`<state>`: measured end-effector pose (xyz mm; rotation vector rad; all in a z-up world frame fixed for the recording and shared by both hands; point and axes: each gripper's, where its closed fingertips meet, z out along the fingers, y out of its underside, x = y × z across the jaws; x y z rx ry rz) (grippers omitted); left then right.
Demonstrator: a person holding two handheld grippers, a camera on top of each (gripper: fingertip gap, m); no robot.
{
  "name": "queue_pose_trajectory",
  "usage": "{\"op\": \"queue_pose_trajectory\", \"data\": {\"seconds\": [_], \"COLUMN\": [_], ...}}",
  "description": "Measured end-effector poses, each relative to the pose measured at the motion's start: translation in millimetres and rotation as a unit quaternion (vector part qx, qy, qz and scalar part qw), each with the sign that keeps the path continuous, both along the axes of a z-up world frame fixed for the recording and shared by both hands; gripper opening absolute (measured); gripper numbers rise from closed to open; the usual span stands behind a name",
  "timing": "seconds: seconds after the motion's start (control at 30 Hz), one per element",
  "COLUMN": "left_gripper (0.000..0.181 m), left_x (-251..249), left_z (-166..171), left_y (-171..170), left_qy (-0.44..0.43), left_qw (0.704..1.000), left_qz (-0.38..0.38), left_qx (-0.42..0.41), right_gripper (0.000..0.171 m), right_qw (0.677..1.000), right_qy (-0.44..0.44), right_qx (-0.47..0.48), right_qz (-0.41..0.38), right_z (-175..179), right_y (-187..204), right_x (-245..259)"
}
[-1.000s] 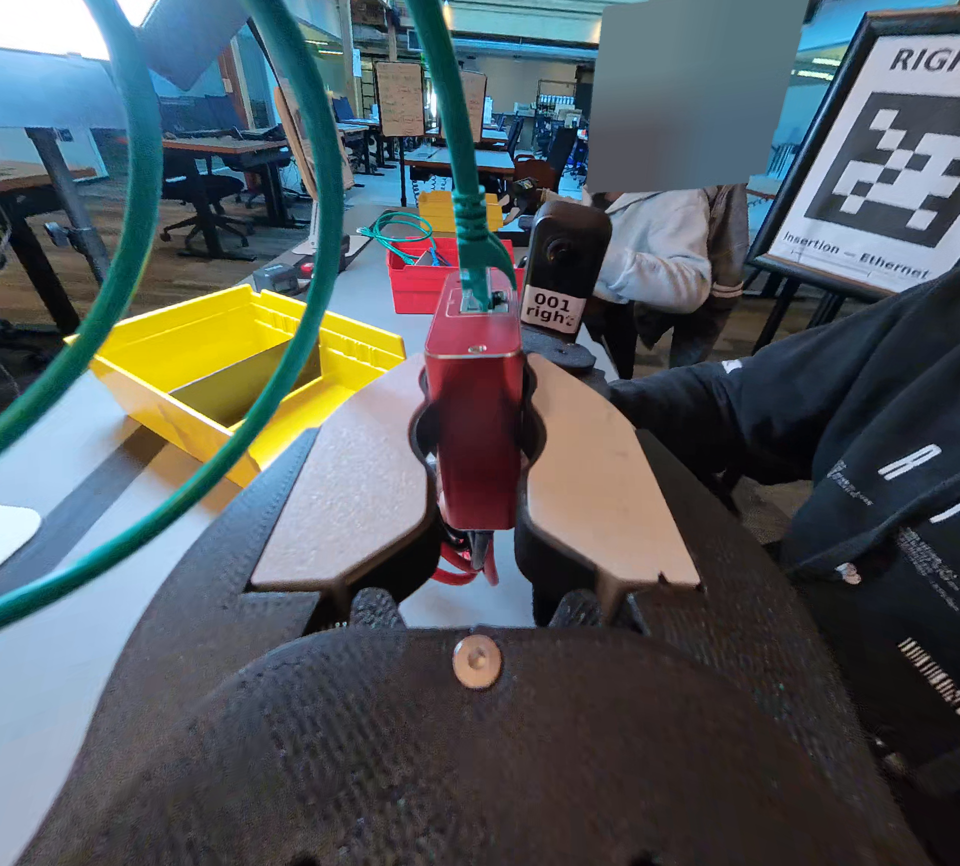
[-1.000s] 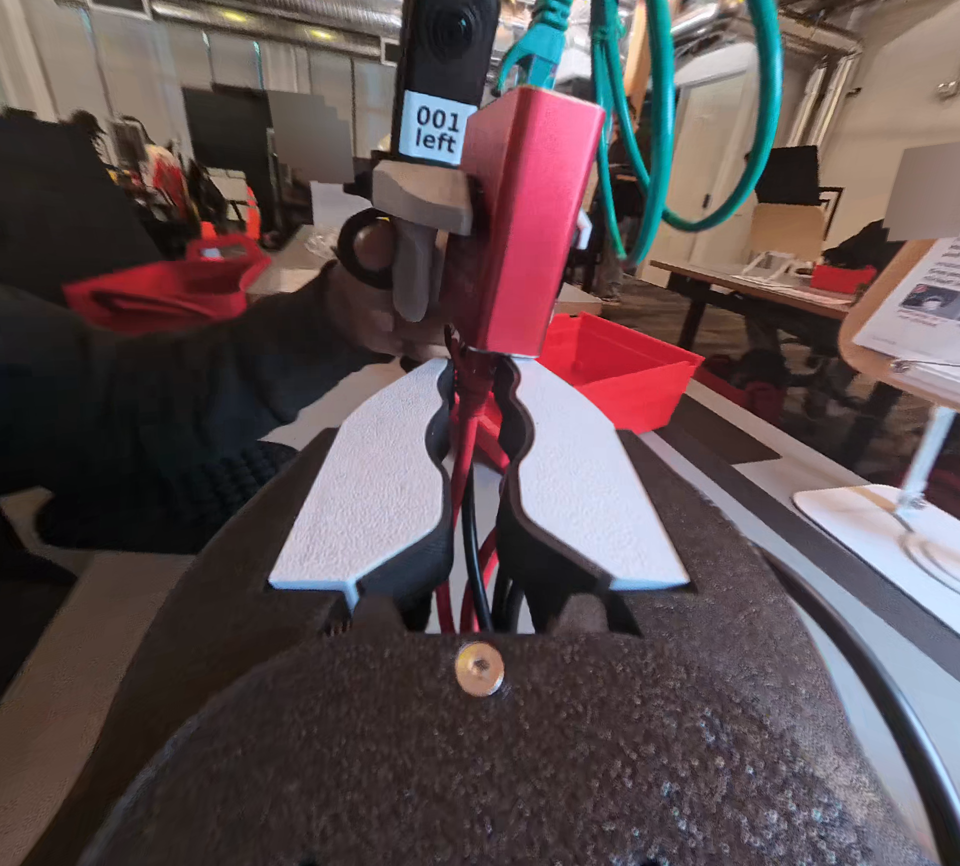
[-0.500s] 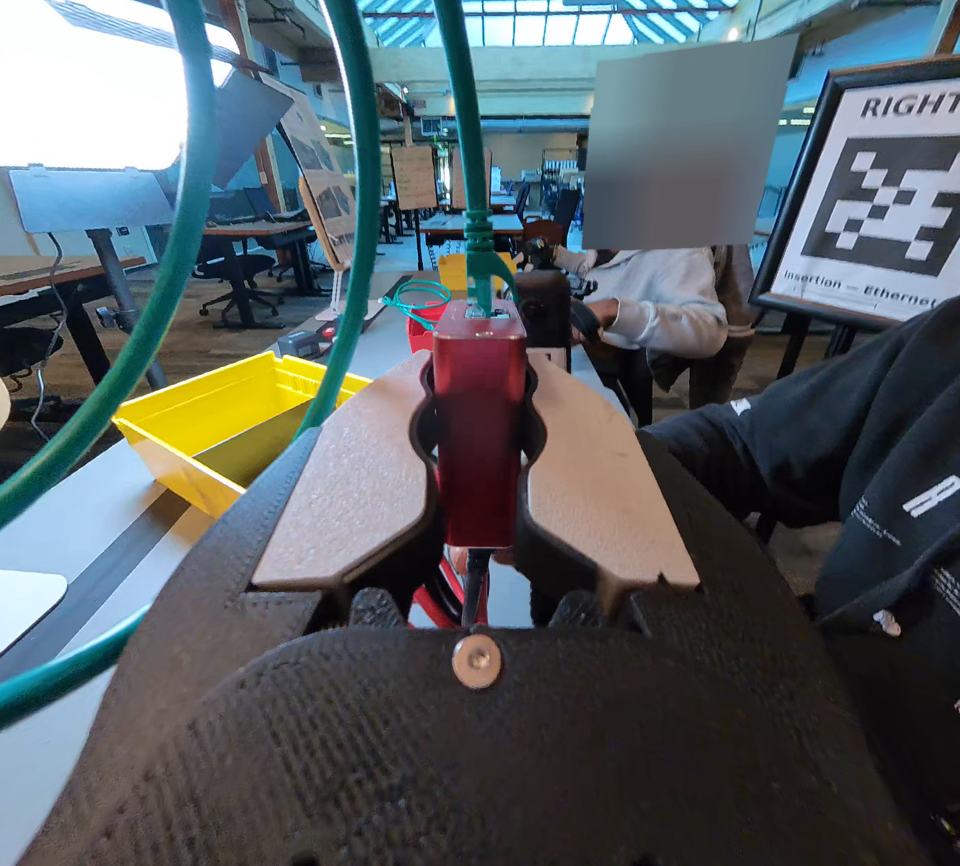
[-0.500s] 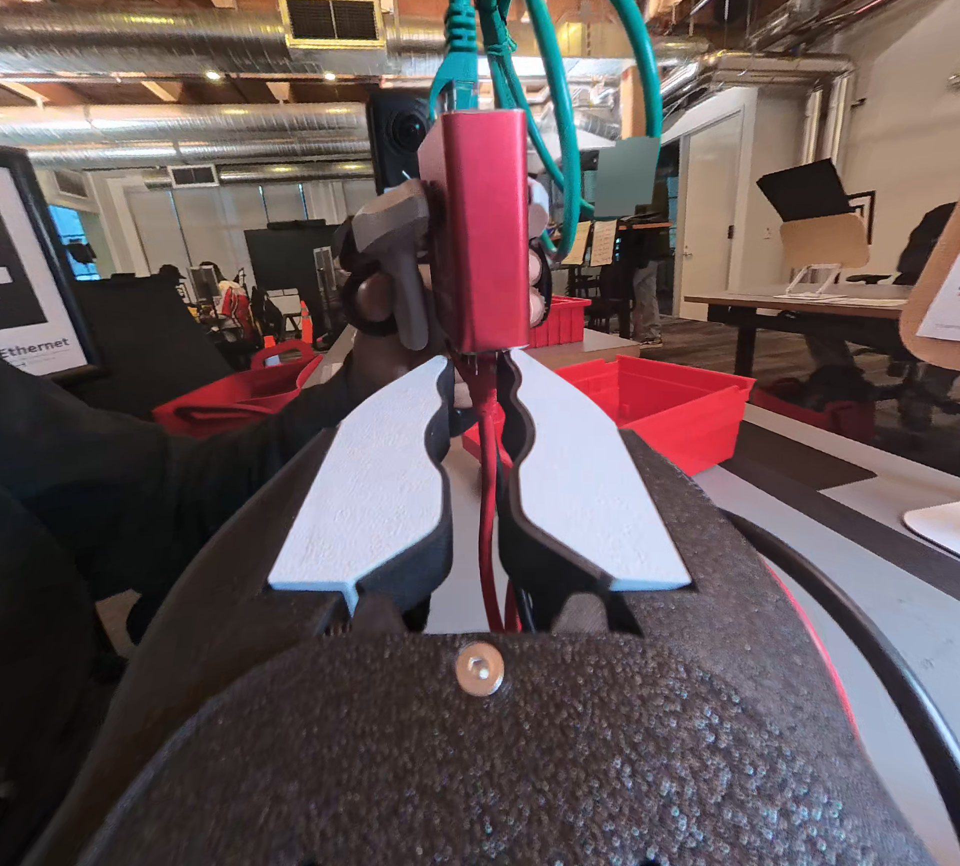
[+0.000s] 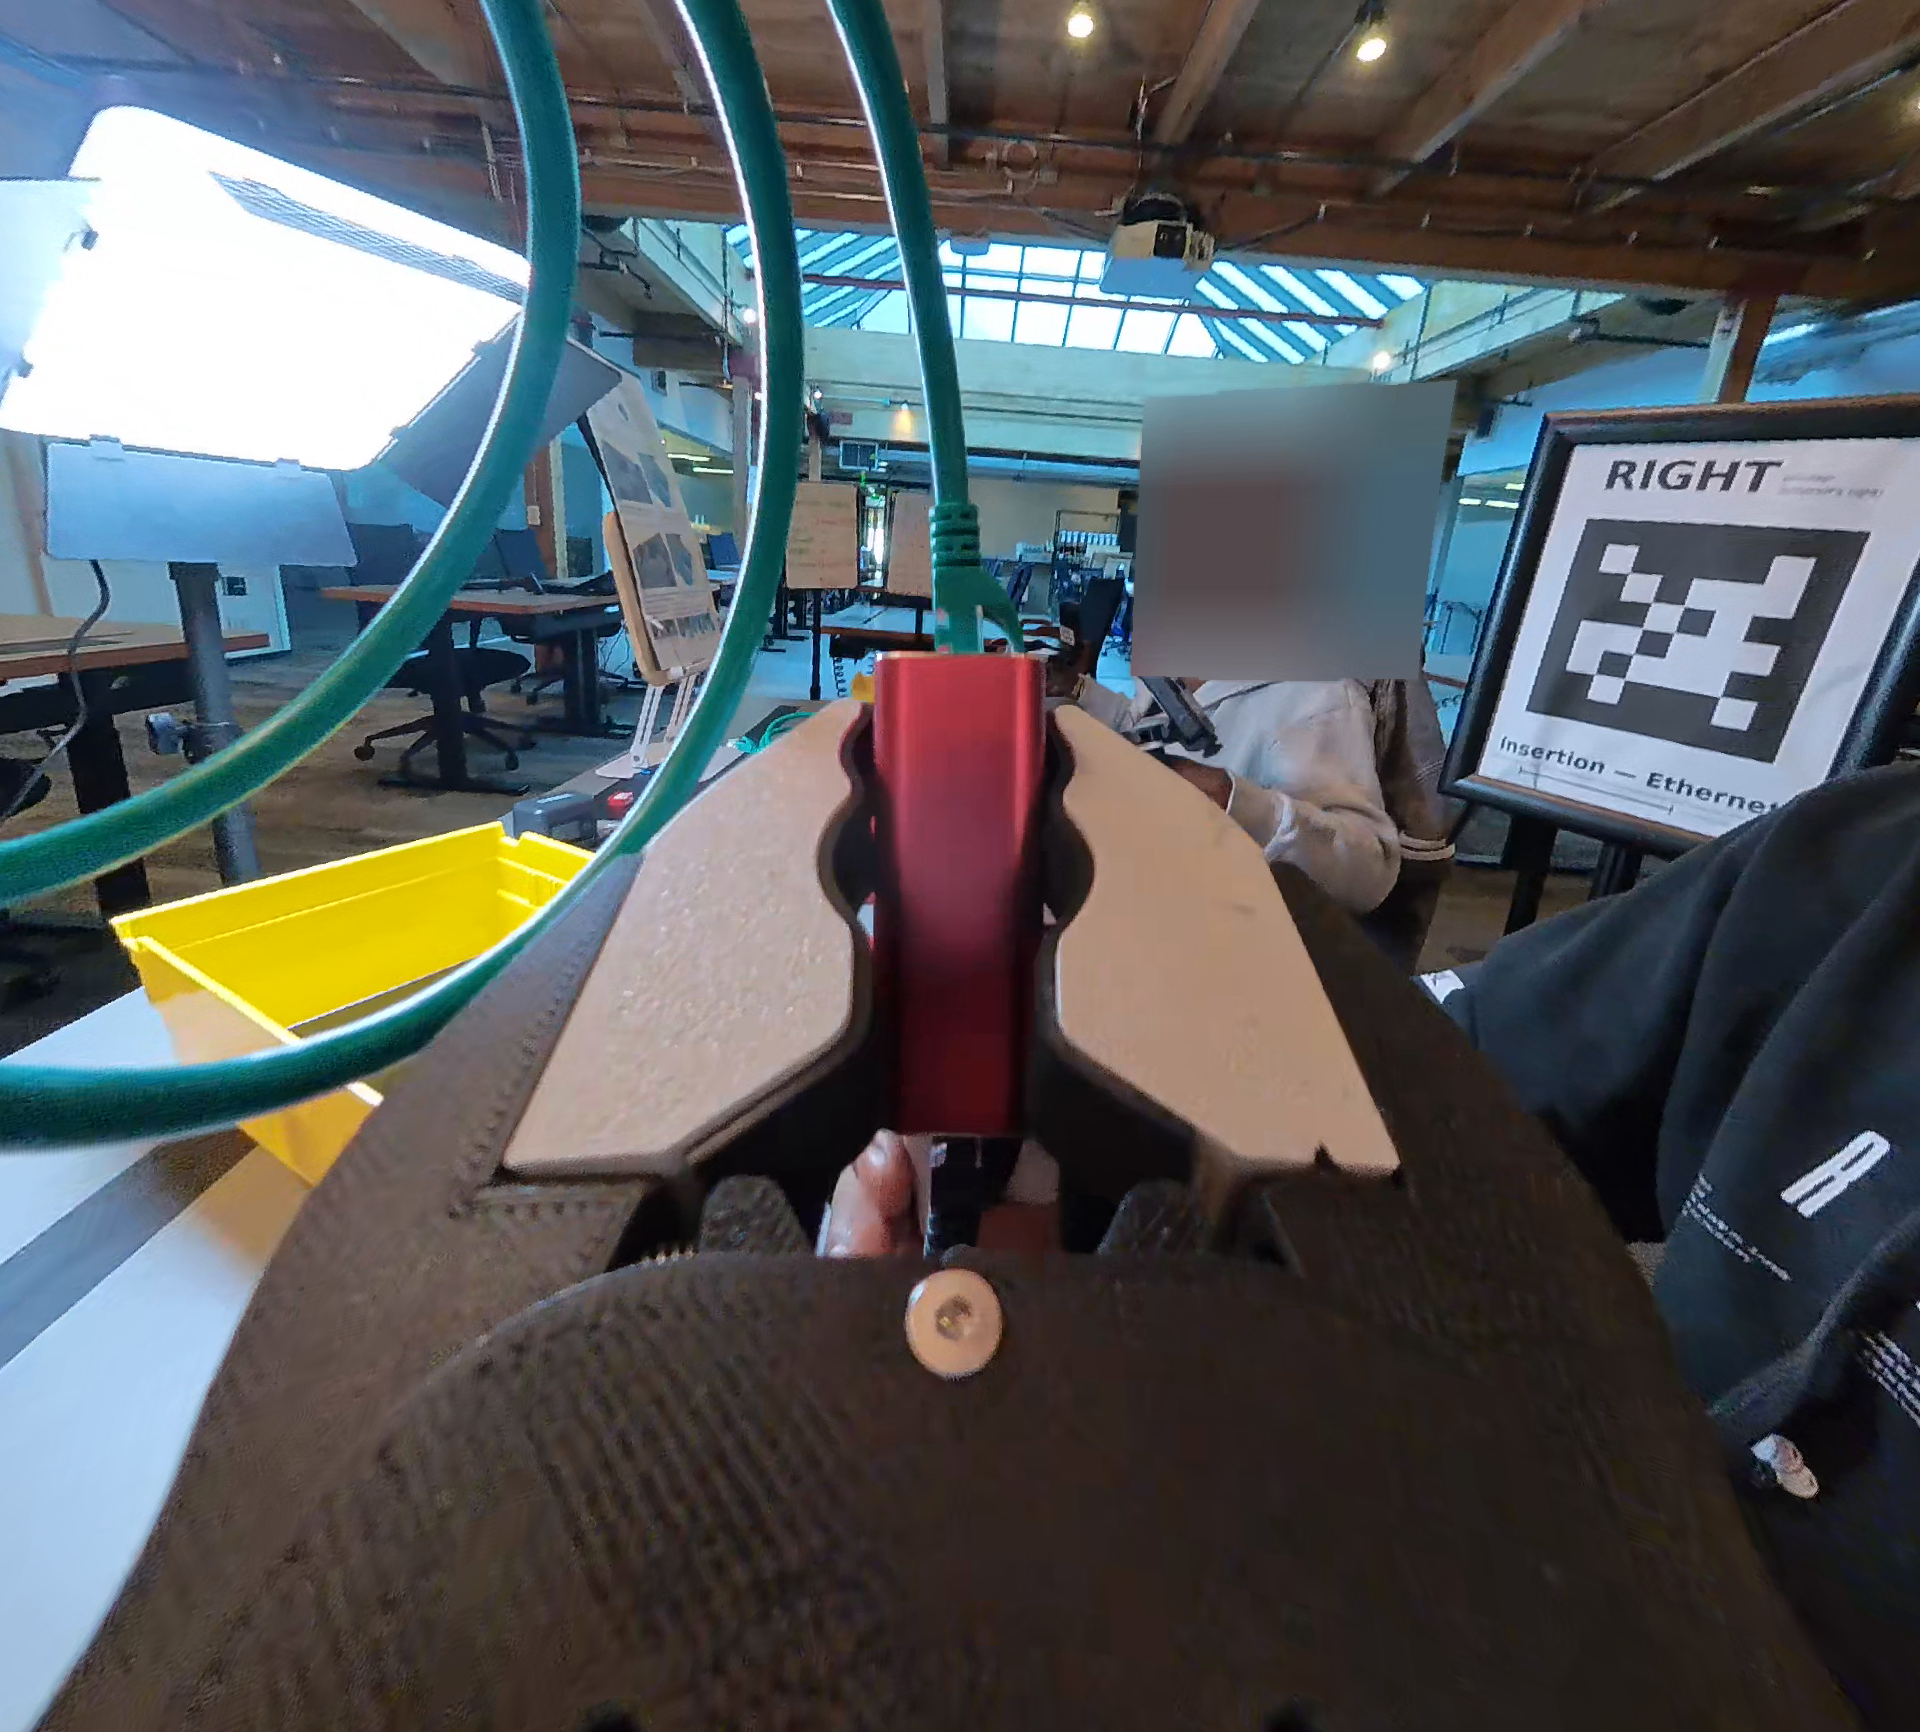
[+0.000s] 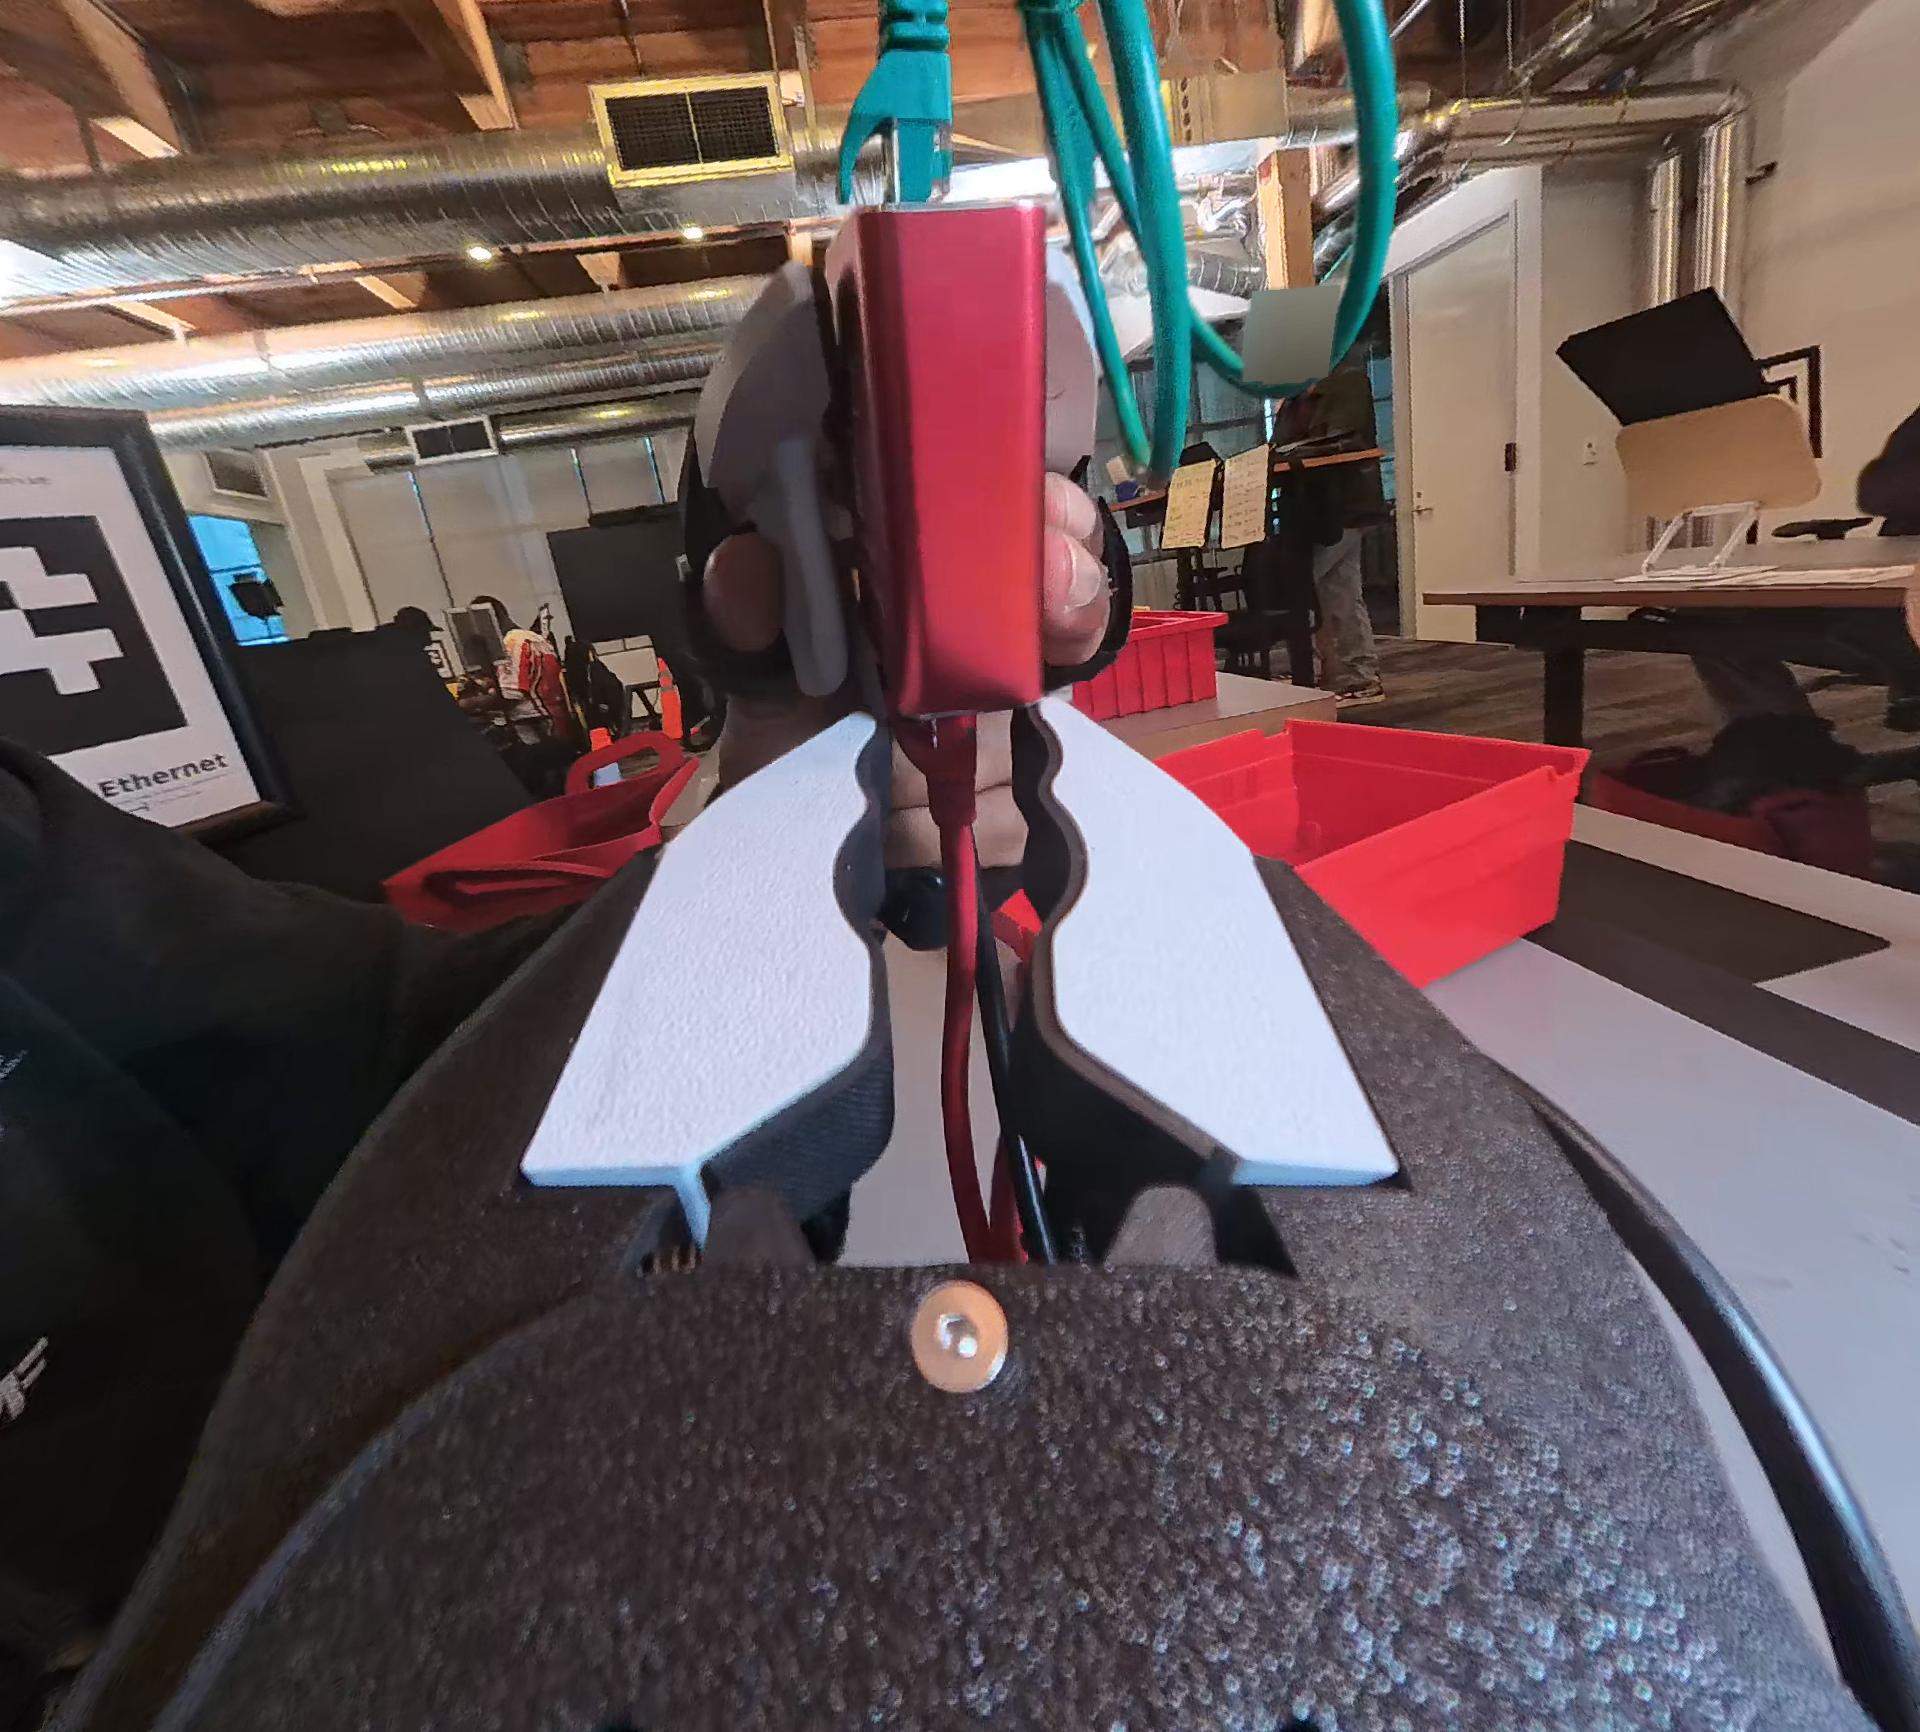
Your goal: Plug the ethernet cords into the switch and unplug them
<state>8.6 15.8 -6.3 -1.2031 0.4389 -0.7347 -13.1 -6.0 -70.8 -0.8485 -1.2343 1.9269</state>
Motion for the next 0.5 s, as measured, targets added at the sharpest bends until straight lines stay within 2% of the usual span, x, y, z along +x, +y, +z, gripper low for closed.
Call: {"op": "queue_pose_trajectory", "data": {"seconds": [0.23,0.5], "left_gripper": [0.029,0.033], "left_x": [1,-8], "left_z": [1,-18], "left_y": [1,4], "left_qy": [-0.014,0.113], "left_qw": [1.000,0.992], "left_qz": [-0.005,0.043], "left_qx": [0.012,-0.043], "right_gripper": [0.014,0.014], "right_qw": [1.000,0.999], "right_qy": [-0.006,-0.034], "right_qx": [0.002,0.029], "right_qz": [0.011,0.010], "right_z": [-1,2], "right_y": [-4,7], "right_x": [1,6]}}
